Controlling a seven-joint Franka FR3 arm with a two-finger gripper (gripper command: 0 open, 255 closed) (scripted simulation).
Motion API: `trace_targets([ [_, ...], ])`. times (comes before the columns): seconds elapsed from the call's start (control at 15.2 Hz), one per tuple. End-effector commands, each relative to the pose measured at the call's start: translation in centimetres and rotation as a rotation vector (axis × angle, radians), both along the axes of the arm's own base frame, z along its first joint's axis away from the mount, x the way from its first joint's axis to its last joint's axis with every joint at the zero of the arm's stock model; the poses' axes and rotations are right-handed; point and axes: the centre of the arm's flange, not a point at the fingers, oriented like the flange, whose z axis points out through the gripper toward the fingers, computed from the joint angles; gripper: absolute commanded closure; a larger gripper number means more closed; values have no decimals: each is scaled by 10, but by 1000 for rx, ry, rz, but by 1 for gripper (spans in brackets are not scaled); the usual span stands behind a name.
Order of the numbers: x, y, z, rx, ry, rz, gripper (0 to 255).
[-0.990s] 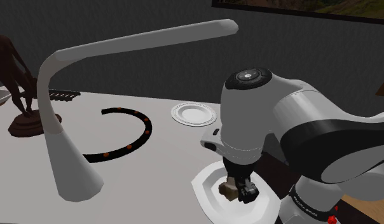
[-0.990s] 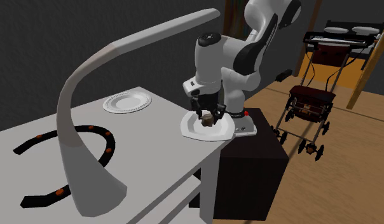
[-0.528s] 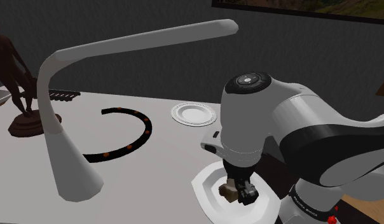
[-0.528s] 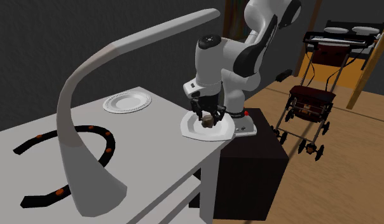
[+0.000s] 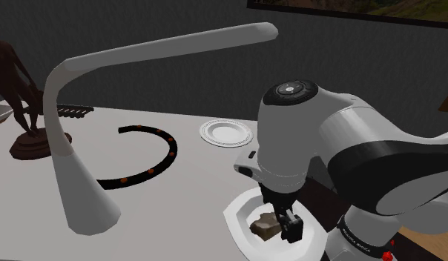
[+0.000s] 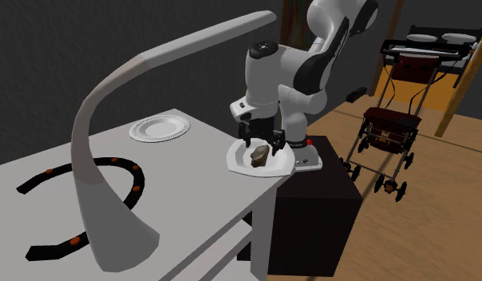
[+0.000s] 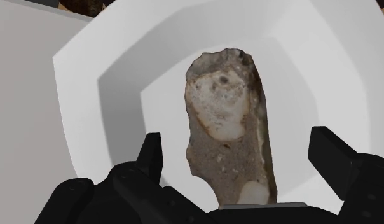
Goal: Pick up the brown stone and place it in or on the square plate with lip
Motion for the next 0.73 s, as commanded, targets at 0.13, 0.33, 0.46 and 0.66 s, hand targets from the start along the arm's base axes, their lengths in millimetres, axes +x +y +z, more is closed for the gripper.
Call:
trace_targets([
  [0.13, 2, 9, 42, -1, 0, 0, 0],
  [0.33, 2, 9, 42, -1, 0, 0, 0],
  [0.46, 2, 9, 42, -1, 0, 0, 0],
  [0.66, 2, 9, 42, -1, 0, 0, 0],
])
